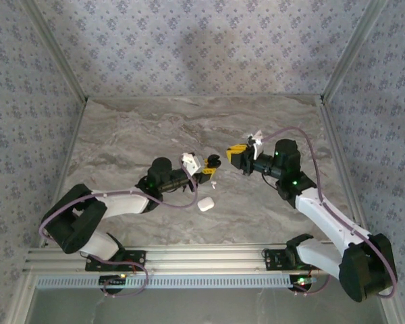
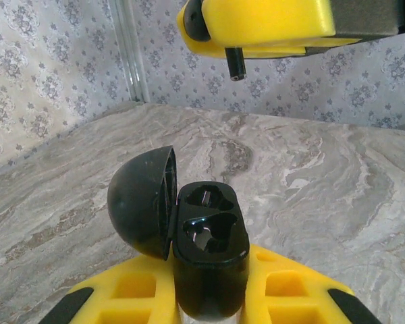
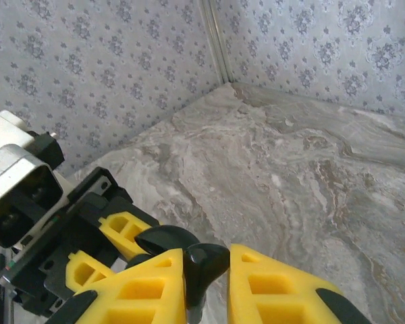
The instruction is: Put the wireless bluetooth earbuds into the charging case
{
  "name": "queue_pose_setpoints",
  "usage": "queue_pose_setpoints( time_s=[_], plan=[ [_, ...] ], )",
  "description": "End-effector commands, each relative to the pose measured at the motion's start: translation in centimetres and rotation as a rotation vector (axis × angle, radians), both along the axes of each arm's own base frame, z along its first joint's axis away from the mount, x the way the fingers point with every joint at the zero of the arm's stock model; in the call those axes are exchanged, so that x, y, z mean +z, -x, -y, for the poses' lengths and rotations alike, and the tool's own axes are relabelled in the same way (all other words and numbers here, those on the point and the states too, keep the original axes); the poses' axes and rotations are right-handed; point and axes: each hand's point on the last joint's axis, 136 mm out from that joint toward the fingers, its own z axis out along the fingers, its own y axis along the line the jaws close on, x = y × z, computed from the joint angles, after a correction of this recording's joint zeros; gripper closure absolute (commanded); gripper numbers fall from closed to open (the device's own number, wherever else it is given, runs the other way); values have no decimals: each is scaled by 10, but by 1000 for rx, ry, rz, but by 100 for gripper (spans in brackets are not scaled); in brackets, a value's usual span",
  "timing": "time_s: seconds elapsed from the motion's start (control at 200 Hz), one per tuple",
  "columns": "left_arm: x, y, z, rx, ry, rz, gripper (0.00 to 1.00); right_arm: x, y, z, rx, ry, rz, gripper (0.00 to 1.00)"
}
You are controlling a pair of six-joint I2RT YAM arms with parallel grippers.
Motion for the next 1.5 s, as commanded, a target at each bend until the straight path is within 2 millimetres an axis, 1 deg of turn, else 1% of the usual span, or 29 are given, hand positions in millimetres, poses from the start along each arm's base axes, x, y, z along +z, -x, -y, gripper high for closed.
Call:
queue_pose_setpoints(
  time_s=[0.0, 0.135, 0.3, 0.435, 0.86, 1.239, 1.494],
  plan=[
    [29, -4, 8, 4, 77, 54, 81, 10, -5, 1, -65, -58, 21, 81],
    [31, -4, 11, 0, 84, 61, 81, 7, -10, 0, -99, -72, 21, 80],
    [34, -5, 11, 5, 92, 63, 81, 5, -12, -6, -101, -84, 17, 80],
    [35, -5, 11, 9, 94, 59, 81, 6, -12, -11, -92, -91, 23, 80],
    [37, -7, 11, 25, 103, 63, 81, -1, -10, -22, -65, -77, 12, 80],
    [41, -11, 10, 44, 115, 72, 81, -6, -10, -25, -65, -67, 1, 80],
    [44, -11, 11, 45, 121, 78, 81, -6, -12, -27, -67, -69, 2, 80]
  ],
)
